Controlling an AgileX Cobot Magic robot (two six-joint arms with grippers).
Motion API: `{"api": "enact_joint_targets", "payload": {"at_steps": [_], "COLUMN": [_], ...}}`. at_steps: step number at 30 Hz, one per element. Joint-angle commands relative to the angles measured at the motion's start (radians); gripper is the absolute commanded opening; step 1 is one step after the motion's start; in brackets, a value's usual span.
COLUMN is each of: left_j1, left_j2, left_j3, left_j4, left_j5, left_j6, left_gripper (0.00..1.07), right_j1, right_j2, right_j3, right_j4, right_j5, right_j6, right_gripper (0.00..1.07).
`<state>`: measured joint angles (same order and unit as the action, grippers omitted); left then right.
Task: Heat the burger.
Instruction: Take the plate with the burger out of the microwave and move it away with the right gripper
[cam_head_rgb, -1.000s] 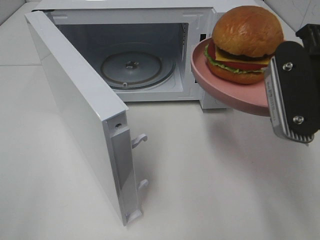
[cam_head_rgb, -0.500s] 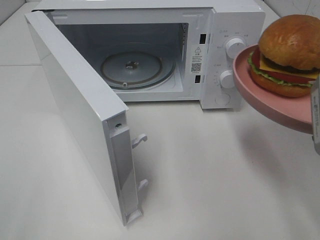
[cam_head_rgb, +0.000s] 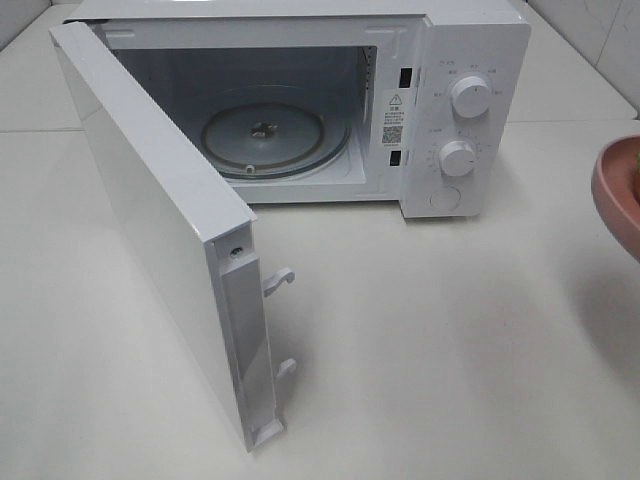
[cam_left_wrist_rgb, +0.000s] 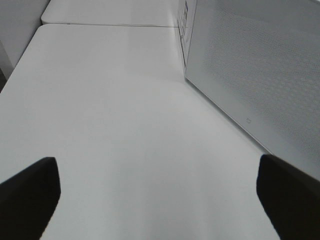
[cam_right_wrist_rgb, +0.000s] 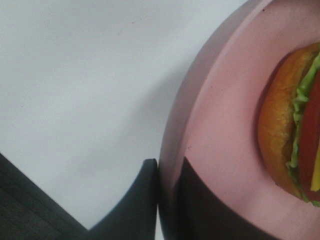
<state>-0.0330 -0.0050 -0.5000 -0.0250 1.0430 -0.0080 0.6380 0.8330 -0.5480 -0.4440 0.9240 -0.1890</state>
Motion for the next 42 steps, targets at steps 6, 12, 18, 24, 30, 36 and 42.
{"api": "enact_joint_targets", "payload": {"at_steps": [6, 12, 18, 24, 30, 36, 42], "left_j1": [0.003, 0.003, 0.003, 0.003, 0.003, 0.003, 0.003], "left_j2": [-0.015, -0.015, -0.015, -0.015, -0.015, -0.015, -0.015], "left_j3": [0.001, 0.001, 0.001, 0.001, 0.001, 0.001, 0.001], "left_j4": [-0.006, -0.006, -0.006, -0.006, -0.006, -0.006, -0.006], "left_j5": [-0.008, -0.008, -0.008, -0.008, -0.008, -0.008, -0.008], "left_j6": [-0.004, -0.004, -0.004, -0.004, -0.004, -0.004, -0.004], "left_gripper": [1.0, 1.0, 1.0, 1.0, 1.0, 1.0, 1.0], "right_j1": [-0.006, -0.006, -0.008, -0.008, -0.077, -0.223, -0.313], "right_j2": [-0.007, -0.007, 0.023, 0.064, 0.064, 0.064, 0.128], "right_j3": [0.004, 0.004, 0.004, 0.004, 0.004, 0.004, 0.004], "right_j4": [-0.112, -0.15, -0.175, -0.193, -0.19, -0.191, -0.19], "right_j5": [0.005, 0.033, 0.094, 0.129, 0.127, 0.094, 0.072], "right_j6": [0.179, 0.281, 0.378, 0.481, 0.523, 0.486, 0.46], "right_gripper": [0.0, 0.0, 0.0, 0.0, 0.0, 0.0, 0.0]}}
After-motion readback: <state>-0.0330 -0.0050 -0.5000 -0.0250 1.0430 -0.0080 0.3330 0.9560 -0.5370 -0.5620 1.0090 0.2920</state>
